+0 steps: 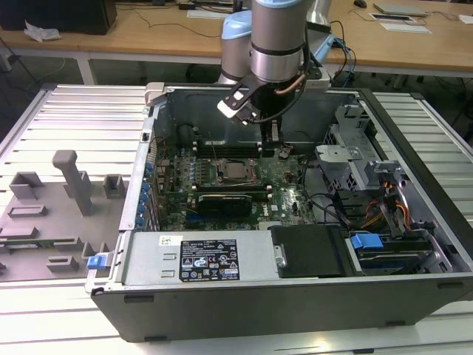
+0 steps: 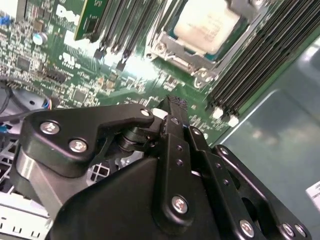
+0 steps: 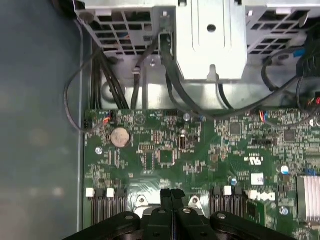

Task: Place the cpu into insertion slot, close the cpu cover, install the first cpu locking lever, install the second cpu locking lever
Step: 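Close the cpu cover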

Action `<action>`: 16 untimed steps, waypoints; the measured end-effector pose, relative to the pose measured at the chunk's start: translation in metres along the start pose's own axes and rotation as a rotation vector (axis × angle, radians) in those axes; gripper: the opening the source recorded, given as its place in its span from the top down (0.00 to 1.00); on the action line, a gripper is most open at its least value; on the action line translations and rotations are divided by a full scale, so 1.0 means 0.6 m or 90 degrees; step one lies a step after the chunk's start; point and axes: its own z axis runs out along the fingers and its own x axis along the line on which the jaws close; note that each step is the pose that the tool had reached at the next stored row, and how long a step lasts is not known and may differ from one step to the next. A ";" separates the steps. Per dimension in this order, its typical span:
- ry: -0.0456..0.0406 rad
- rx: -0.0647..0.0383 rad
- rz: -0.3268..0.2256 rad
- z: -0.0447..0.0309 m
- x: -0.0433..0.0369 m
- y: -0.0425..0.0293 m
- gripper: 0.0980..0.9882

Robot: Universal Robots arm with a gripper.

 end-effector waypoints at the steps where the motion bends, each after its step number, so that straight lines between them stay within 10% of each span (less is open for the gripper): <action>1: 0.0000 0.000 0.000 0.000 0.000 -0.004 0.99; 9: -0.0004 0.000 0.000 0.003 -0.001 -0.057 0.99; 16: -0.0044 0.006 0.000 0.017 -0.002 -0.073 0.99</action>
